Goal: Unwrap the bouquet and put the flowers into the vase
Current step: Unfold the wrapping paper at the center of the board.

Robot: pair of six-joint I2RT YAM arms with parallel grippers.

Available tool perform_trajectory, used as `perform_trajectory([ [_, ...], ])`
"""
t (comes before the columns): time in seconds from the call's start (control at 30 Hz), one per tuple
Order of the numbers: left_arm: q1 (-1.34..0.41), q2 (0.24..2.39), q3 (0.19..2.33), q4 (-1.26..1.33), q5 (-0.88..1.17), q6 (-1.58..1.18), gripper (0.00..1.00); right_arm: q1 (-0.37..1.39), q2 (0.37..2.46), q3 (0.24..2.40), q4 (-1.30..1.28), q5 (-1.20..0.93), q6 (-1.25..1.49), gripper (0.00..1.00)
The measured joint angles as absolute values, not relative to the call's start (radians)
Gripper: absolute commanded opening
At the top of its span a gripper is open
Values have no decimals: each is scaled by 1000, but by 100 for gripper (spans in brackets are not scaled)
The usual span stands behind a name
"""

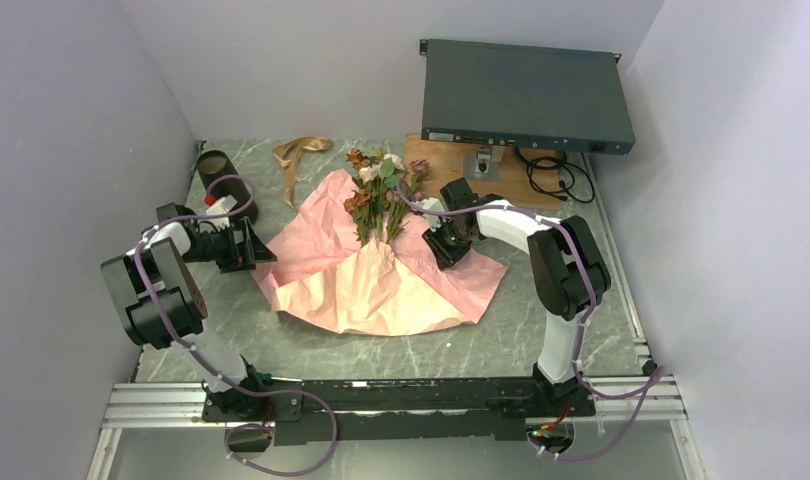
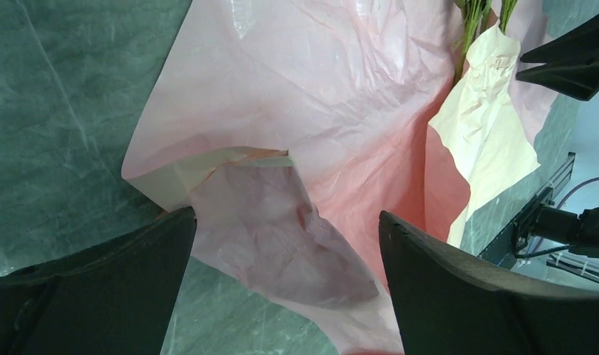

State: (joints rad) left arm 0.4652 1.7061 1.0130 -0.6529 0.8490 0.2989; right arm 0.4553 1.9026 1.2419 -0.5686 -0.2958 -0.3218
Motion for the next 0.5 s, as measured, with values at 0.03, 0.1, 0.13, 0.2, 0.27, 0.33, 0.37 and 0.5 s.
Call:
perform_trajectory([
  [0.03,465,1707,1011,-645,853,292,99,455,1904,1245,-572,-296,-322,34],
  [0.1,467,1706,1007,-635,860,282,99,455,1907,1248,-576,-295,-322,34],
  [0.13,468,1705,1007,-630,860,277,99,455,1908,1250,-578,-295,-322,33],
  [0.2,475,1699,1003,-627,857,266,99,455,1909,1252,-580,-295,-321,33],
  [0.27,497,1686,994,-625,852,250,99,455,1910,1253,-580,-294,-321,33],
  [0.33,543,1669,979,-621,845,231,99,455,1910,1253,-580,-293,-321,33],
  [0.37,561,1665,973,-618,844,223,99,455,1910,1253,-580,-293,-321,33],
  [0.5,619,1667,954,-610,841,210,99,455,1913,1256,-583,-293,-317,33],
])
